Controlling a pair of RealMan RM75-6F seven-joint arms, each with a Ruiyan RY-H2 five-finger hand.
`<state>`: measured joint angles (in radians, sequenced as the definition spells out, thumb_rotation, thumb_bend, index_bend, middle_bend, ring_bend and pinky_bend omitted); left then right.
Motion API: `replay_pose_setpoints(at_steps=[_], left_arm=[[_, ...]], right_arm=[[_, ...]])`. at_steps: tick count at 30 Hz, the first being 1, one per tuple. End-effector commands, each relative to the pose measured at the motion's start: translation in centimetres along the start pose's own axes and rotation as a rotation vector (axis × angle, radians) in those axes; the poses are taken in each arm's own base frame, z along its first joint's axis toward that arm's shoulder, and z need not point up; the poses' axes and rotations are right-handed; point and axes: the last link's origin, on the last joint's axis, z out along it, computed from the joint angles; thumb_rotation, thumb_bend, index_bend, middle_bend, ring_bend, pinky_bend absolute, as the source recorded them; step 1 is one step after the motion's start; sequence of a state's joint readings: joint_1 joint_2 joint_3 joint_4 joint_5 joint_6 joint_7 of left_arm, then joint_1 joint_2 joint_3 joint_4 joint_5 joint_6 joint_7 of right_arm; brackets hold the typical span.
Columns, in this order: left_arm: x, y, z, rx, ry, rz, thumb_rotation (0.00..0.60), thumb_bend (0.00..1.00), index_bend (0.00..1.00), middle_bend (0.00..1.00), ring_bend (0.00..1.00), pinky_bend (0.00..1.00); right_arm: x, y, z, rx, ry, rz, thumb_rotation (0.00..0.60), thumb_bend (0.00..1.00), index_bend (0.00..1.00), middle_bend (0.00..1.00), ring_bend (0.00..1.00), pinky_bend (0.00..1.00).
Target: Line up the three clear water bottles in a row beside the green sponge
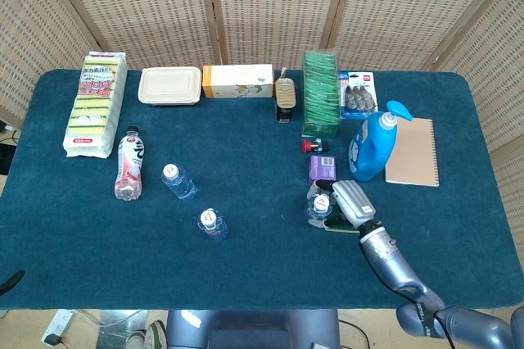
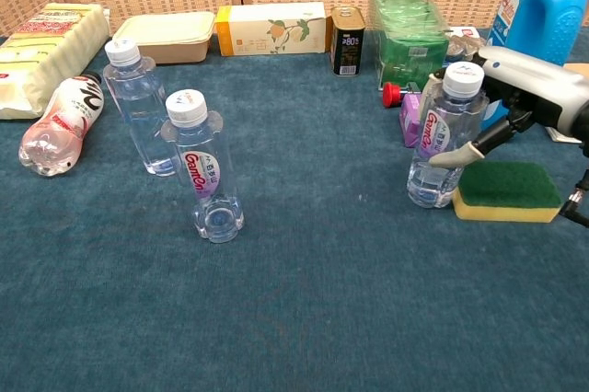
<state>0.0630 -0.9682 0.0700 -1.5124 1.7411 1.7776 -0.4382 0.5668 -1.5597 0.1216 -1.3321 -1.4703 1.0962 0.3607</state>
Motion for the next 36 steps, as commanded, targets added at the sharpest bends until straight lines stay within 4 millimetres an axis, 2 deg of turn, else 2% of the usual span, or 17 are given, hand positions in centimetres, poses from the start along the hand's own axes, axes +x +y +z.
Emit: replay_pose_setpoints(at_steps=[1,7,13,16,18,21,24,30,36], left_arm=[[0.0,0.0,0.0,0.001,0.001,-0.001,0.600,0.16,0.00,0.00,0.00,0.05],[0.0,0.0,0.0,0.000,-0.001,-0.001,0.600,0.16,0.00,0.00,0.00,0.05],[0.0,0.0,-0.1,0.001,0.001,-0.001,0.600,0.16,0.00,0.00,0.00,0.05],[0.0,0.0,-0.1,-0.001,-0.002,-0.002,0.600,0.16,0.00,0.00,0.00,0.05],[0.0,0.0,-0.1,-0.004,-0.006,-0.006,0.600,0.16,0.00,0.00,0.00,0.05],[0.0,0.0,-0.1,-0.009,-0.012,-0.011,0.600,0.16,0.00,0.00,0.00,0.05],[-0.1,0.0,0.0,-0.023,-0.030,-0.012,0.600,0.16,0.00,0.00,0.00,0.05],[-0.7,0.1,0.9,-0.078,-0.076,-0.030,0.600,0.16,0.00,0.00,0.00,0.05],[-2.7,-0.1,3.3,-0.132,-0.178,-0.091,0.600,0.16,0.00,0.00,0.00,0.05]], right_arm=[[0.0,0.2,-0.1,-0.004,-0.010,-0.008,0.600,0.18,0.48,0.57,0.51,0.58],[0.4,0.3,-0.5,-0.004,-0.040,-0.017,0.600,0.17,0.34,0.44,0.43,0.57],[1.2,0.0,-1.3,0.001,-0.074,-0.025,0.600,0.13,0.15,0.25,0.26,0.52],[2.0,-0.1,-1.9,0.003,-0.072,-0.025,0.600,0.11,0.09,0.16,0.18,0.47],[2.6,-0.2,-2.7,0.001,-0.075,-0.026,0.600,0.09,0.06,0.10,0.11,0.37],[3.9,-0.3,-4.6,-0.014,-0.094,-0.032,0.600,0.05,0.01,0.02,0.01,0.18],[5.3,-0.4,-6.8,-0.031,-0.095,-0.056,0.600,0.01,0.00,0.00,0.00,0.09],[7.9,-0.3,-11.6,-0.084,-0.044,-0.086,0.600,0.00,0.00,0.00,0.00,0.07],[8.9,0.6,-17.2,-0.122,0.029,-0.045,0.600,0.00,0.00,0.00,0.00,0.07]])
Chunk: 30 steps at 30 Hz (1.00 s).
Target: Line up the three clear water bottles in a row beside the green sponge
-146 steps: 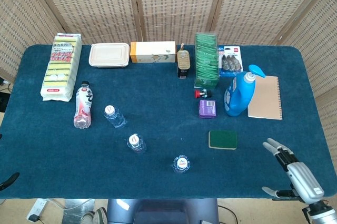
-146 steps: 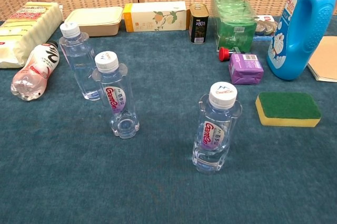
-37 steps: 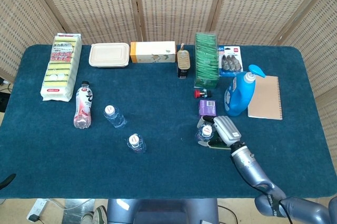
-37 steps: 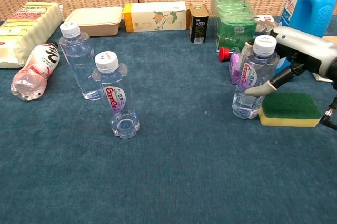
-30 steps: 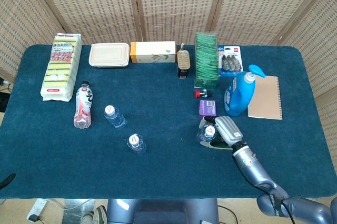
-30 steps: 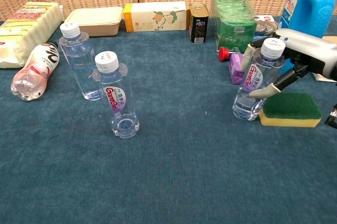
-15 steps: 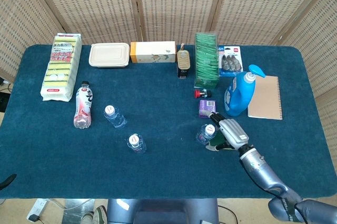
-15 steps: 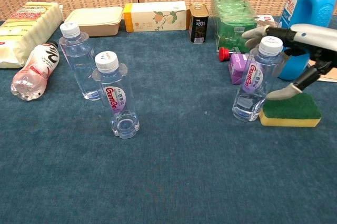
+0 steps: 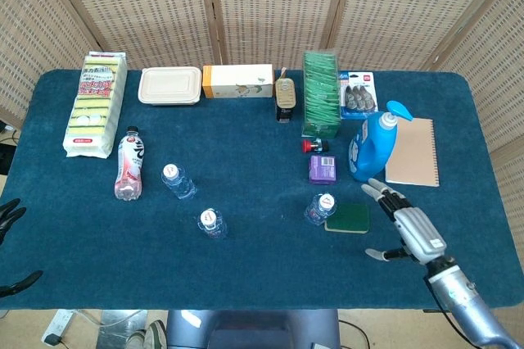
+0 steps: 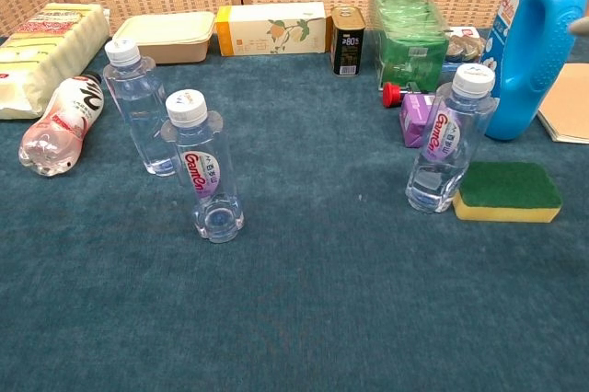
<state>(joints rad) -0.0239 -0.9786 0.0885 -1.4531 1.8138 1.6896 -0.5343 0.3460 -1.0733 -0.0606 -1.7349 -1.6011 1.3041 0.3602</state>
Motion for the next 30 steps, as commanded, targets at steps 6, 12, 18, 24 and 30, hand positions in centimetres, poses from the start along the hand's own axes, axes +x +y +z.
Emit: replay_pose_setpoints(at_steps=[6,12,18,24,30], left_arm=[[-4.1,0.4,3.9,-0.175,-0.189,-0.170,0.600,0.16,0.00,0.00,0.00,0.05],[-6.8,1.5,5.4,-0.263,-0.244,-0.272,0.600,0.16,0.00,0.00,0.00,0.05],[-8.5,2.4,6.9,-0.273,-0.249,-0.340,0.600,0.16,0.00,0.00,0.00,0.05],[-10.3,3.5,8.6,-0.271,-0.249,-0.387,0.600,0.16,0.00,0.00,0.00,0.05],[-13.4,6.2,11.9,-0.303,-0.246,-0.559,0.600,0.16,0.00,0.00,0.00,0.05]], right_arm=[[0.3,2.1,-7.9,-0.077,0.058,0.012,0.600,0.00,0.00,0.00,0.00,0.07],[0.8,2.1,-9.4,-0.075,0.084,0.018,0.600,0.00,0.00,0.00,0.00,0.07],[1.3,2.6,-9.7,-0.080,0.099,0.028,0.600,0.00,0.00,0.00,0.00,0.07],[1.9,3.3,-10.1,-0.093,0.108,0.040,0.600,0.00,0.00,0.00,0.00,0.07],[2.3,3.2,-10.5,-0.075,0.119,0.060,0.600,0.00,0.00,0.00,0.00,0.07]])
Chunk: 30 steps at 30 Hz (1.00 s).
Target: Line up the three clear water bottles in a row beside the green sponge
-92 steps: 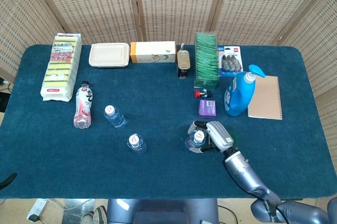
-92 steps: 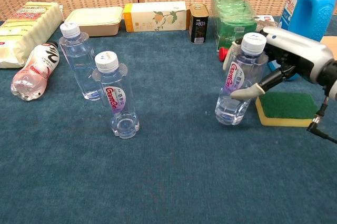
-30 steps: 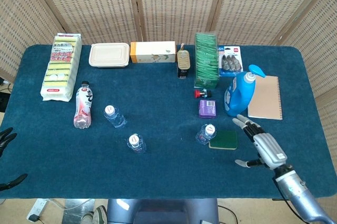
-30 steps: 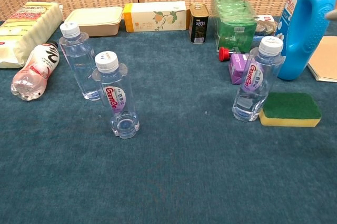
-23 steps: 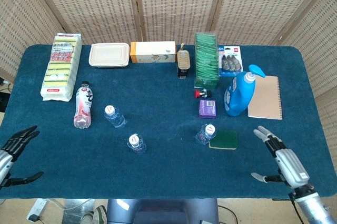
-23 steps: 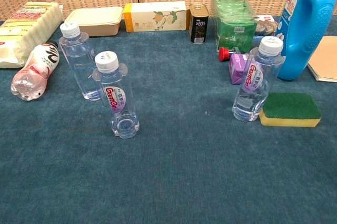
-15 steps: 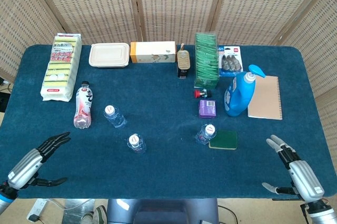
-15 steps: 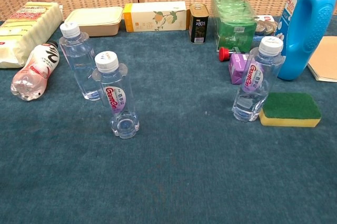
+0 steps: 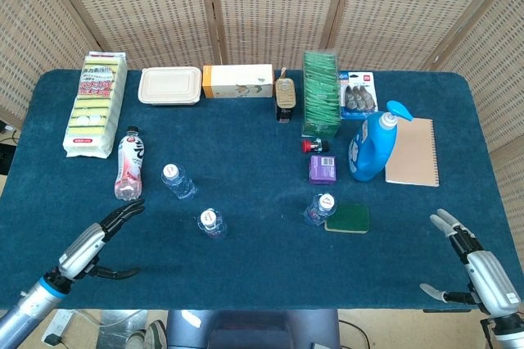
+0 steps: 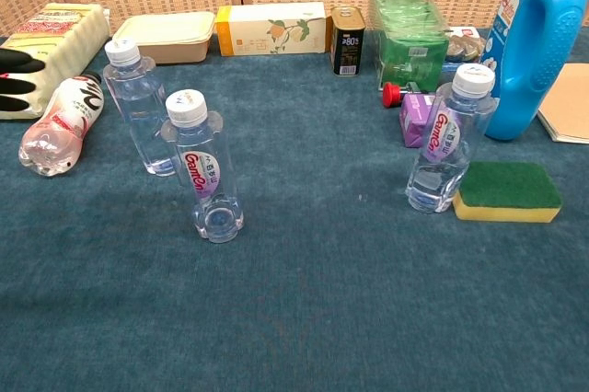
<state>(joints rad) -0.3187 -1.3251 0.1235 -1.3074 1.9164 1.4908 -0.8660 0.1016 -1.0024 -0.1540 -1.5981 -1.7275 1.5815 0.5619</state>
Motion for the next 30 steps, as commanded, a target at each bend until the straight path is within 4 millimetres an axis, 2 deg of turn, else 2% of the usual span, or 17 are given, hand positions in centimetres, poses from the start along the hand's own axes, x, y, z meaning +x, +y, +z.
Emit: replay_pose_setpoints(at_steps=[1,9,16,24,27,30], left_arm=[[-2.1,0.0,3.6,-0.036,0.020,-0.118,0.600,0.16,0.00,0.00,0.00,0.05],[-4.9,0.0,7.8,-0.033,-0.012,-0.208,0.600,0.16,0.00,0.00,0.00,0.11],[-7.1,-1.0,10.1,0.018,-0.039,-0.240,0.600,0.16,0.00,0.00,0.00,0.11],[-9.3,-0.8,12.9,0.043,-0.075,-0.254,0.600,0.16,0.00,0.00,0.00,0.11],[-10.0,-0.7,13.7,0.055,-0.082,-0.255,0.600,0.18,0.00,0.00,0.00,0.11],[-10.5,-0.7,14.3,0.071,-0.099,-0.257,0.600,0.25,0.00,0.00,0.00,0.11]], right_arm=[[0.2,-0.2,-0.3,0.017,0.002,0.008,0.600,0.00,0.00,0.00,0.00,0.07],[0.5,-0.2,-0.5,0.029,0.003,0.019,0.600,0.00,0.00,0.00,0.00,0.07],[0.8,-0.3,-0.7,0.040,0.010,0.028,0.600,0.00,0.00,0.00,0.00,0.07],[1.1,-0.4,-0.9,0.055,0.014,0.040,0.600,0.00,0.00,0.00,0.00,0.07],[1.2,-0.3,-1.0,0.055,0.016,0.044,0.600,0.00,0.00,0.00,0.00,0.07],[1.3,-0.3,-1.0,0.057,0.020,0.049,0.600,0.00,0.00,0.00,0.00,0.08]])
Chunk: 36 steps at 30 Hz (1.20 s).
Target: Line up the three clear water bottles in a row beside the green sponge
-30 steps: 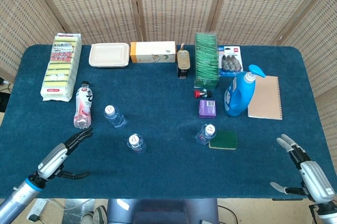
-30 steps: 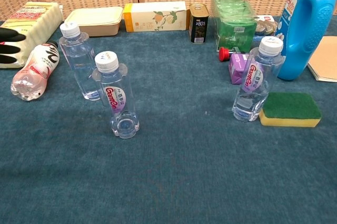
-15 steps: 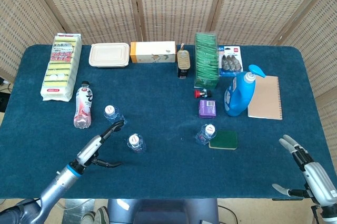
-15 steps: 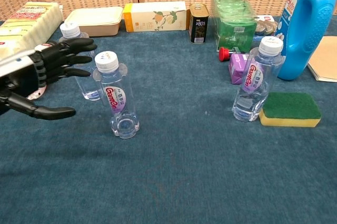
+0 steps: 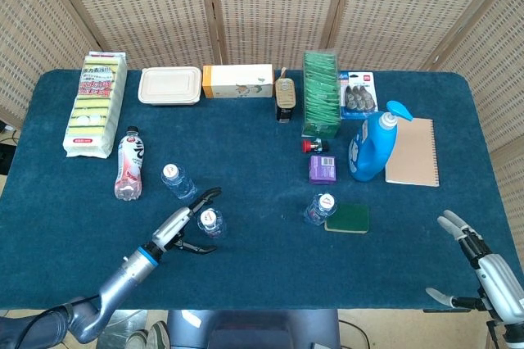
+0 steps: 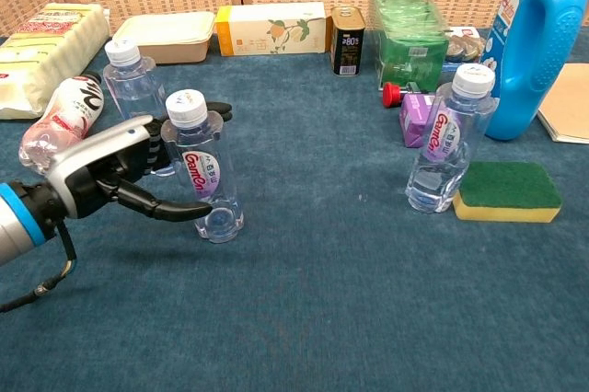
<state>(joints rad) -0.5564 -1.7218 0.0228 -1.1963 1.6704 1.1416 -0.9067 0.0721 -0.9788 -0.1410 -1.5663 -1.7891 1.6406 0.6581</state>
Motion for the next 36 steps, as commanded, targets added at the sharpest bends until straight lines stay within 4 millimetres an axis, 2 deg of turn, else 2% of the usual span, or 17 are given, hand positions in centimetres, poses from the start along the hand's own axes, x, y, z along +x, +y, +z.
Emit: replay_pose_setpoints(at_steps=[1,3,5,7,11,13,21,25,29,36], left_arm=[[-0.3,0.1,0.7,0.010,-0.003,0.003,0.600,0.28,0.00,0.00,0.00,0.13],[-0.4,0.1,1.0,0.009,0.017,0.018,0.600,0.31,0.01,0.03,0.02,0.20],[-0.5,0.1,1.2,0.010,0.048,0.033,0.600,0.34,0.09,0.17,0.11,0.30],[-0.6,0.1,1.3,0.013,0.075,0.043,0.600,0.36,0.21,0.29,0.20,0.35],[-0.7,0.3,1.6,0.015,0.113,0.056,0.600,0.37,0.38,0.43,0.29,0.41],[-0.8,0.4,1.8,0.015,0.120,0.061,0.600,0.38,0.42,0.46,0.30,0.42],[-0.8,2.0,2.8,-0.039,0.117,0.074,0.600,0.34,0.43,0.47,0.31,0.42],[-0.9,3.7,4.9,-0.085,0.122,0.108,0.600,0.31,0.43,0.47,0.31,0.42],[-1.8,5.3,7.5,-0.115,0.118,0.129,0.600,0.27,0.43,0.47,0.31,0.42],[-3.7,6.6,10.2,-0.128,0.096,0.157,0.600,0.26,0.43,0.47,0.31,0.42]], right_arm=[[0.1,0.0,0.0,0.001,0.003,0.003,0.600,0.00,0.00,0.00,0.00,0.07],[0.2,0.1,0.0,0.001,0.005,0.006,0.600,0.00,0.00,0.00,0.00,0.07],[0.3,0.1,0.0,0.001,0.006,0.007,0.600,0.00,0.00,0.00,0.00,0.07],[0.3,0.1,0.1,0.004,0.007,0.010,0.600,0.00,0.00,0.00,0.00,0.07],[0.3,0.1,0.1,0.009,0.007,0.011,0.600,0.00,0.00,0.00,0.00,0.07],[0.3,0.1,0.1,0.009,0.007,0.011,0.600,0.00,0.00,0.00,0.00,0.07],[0.1,0.0,0.1,0.011,-0.002,0.011,0.600,0.00,0.00,0.00,0.00,0.07],[0.1,0.0,0.1,0.013,-0.004,0.009,0.600,0.00,0.00,0.00,0.00,0.07],[0.0,-0.1,0.1,0.012,-0.007,0.009,0.600,0.00,0.00,0.00,0.00,0.07],[0.1,0.1,0.2,0.008,-0.008,0.012,0.600,0.00,0.00,0.00,0.00,0.07]])
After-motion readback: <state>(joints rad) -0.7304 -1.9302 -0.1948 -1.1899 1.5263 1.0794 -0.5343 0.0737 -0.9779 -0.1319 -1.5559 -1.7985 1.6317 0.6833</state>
